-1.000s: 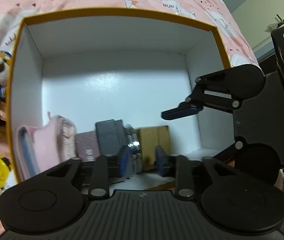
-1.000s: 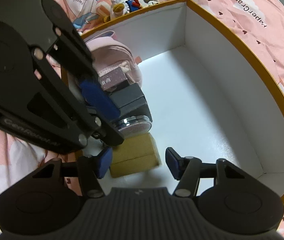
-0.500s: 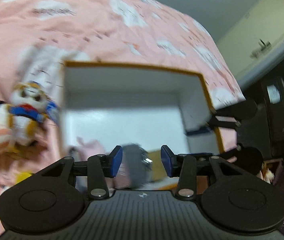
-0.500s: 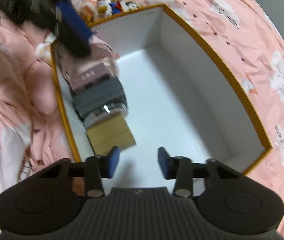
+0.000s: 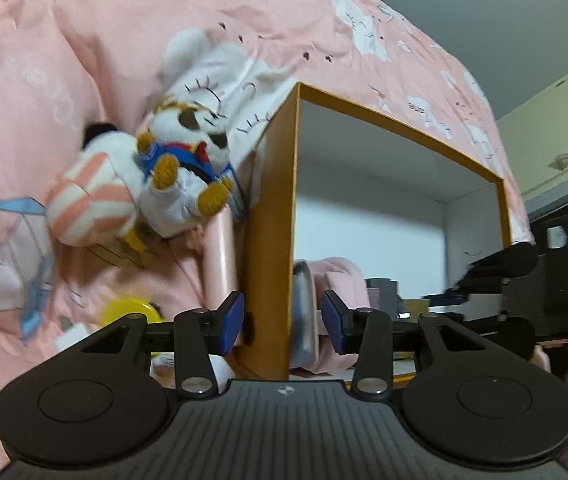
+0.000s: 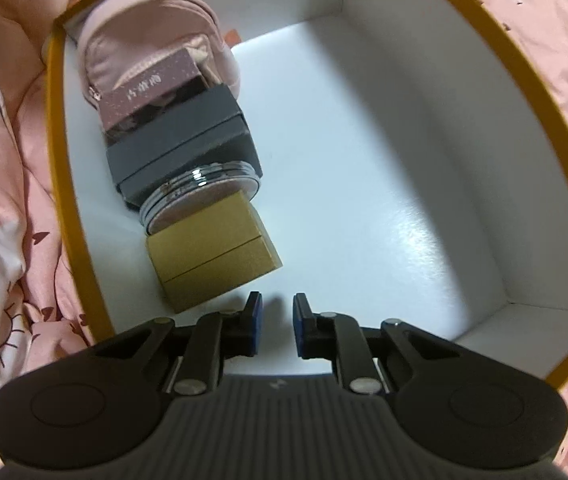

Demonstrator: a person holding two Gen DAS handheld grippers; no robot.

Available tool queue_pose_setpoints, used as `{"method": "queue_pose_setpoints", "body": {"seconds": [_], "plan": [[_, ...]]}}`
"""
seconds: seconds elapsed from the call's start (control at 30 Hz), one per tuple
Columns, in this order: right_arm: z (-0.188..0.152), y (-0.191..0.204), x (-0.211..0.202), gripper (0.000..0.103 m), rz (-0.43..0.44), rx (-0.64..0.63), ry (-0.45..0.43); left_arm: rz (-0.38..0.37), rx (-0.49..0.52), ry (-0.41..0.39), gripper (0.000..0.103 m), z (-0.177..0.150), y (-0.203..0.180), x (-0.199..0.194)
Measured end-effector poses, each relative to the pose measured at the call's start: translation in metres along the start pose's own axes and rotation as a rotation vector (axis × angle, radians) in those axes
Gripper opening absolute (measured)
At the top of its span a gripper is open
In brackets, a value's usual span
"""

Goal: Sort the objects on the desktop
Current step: 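Withdraw both grippers from the orange box toward the remaining items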

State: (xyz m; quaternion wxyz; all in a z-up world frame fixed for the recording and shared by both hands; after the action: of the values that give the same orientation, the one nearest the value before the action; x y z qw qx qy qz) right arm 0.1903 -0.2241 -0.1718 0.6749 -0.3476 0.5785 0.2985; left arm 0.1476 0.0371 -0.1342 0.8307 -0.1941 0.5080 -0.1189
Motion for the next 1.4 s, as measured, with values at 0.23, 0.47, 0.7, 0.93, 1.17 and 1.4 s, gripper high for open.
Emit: {"method": "queue_pose_setpoints", "body": {"seconds": [0.23, 0.47, 0.7, 0.93, 1.17, 1.4], "plan": [[0.003, 0.004, 0.004, 0.002, 0.076, 0.056, -0.011, -0.082, -0.023, 0.028, 0.032, 0.001, 0.002, 0.013], [0.002, 0.000, 0.004, 0.002, 0.135, 0.150, -0.027, -0.059, 0.031, 0.042, 0.032, 0.008, -0.006, 0.016], [0.003, -0.002, 0.004, 0.002, 0.141, 0.187, -0.034, -0.036, 0.084, 0.050, 0.032, 0.020, -0.012, 0.019], [0.003, -0.001, 0.000, 0.002, 0.117, 0.198, -0.039, -0.022, 0.105, 0.053, 0.031, 0.018, -0.012, 0.017], [-0.005, -0.006, -0.028, 0.021, -0.020, 0.226, -0.076, 0.006, 0.134, -0.023, 0.031, 0.018, -0.009, -0.020], [0.004, -0.005, -0.101, 0.021, -0.059, 0.393, -0.312, 0.113, 0.127, -0.093, 0.031, 0.004, 0.016, -0.071]]}}
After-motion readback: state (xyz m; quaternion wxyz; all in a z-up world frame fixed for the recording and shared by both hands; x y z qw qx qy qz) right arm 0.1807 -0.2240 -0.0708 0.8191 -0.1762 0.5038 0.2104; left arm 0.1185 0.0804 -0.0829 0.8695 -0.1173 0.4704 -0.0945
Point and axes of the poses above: each gripper's, at about its wrist camera, not at the fingertips, and x roughly the way its jaws point, y to its left, z to its top, the point moved 9 cm from there along x, roughly the way its jaws point, and after that the axes turned 9 degrees about x, right-handed, at the moved point
